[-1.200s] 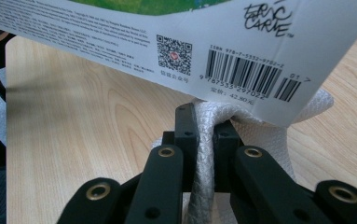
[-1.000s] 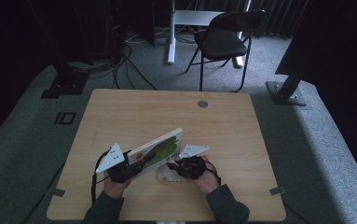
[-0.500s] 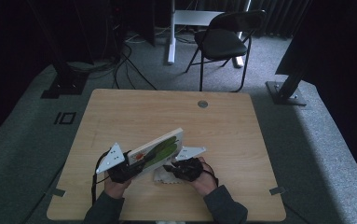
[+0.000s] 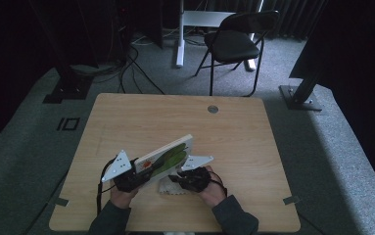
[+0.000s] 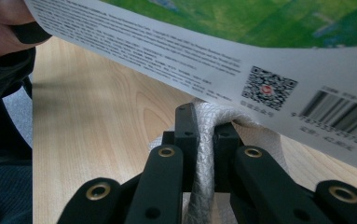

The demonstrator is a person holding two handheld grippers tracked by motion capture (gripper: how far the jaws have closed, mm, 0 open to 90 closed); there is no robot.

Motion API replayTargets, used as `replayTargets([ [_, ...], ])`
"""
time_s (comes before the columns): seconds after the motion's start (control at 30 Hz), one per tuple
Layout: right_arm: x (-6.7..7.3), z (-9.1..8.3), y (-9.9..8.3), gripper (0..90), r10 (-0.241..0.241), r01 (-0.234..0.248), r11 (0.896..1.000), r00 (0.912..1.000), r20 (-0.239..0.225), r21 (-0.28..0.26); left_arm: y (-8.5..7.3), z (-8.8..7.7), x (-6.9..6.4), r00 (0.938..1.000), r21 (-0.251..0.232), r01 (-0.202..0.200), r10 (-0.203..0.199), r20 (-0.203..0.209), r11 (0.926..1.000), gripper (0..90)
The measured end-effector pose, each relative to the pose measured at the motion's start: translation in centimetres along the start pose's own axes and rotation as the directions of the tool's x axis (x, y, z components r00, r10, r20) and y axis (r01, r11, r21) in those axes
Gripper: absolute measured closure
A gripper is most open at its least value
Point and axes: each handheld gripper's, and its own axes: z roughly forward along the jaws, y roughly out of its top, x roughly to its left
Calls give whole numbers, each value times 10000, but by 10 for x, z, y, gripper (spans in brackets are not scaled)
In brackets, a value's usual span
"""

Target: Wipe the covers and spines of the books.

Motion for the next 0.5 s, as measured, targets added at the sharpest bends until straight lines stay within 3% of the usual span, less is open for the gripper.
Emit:
replayTargets([
  [0.5,9,3,3,850,-234,234,9997,9996,-173,-8,0,1,-1,10000,-16,-39,39,-32,10000,779],
])
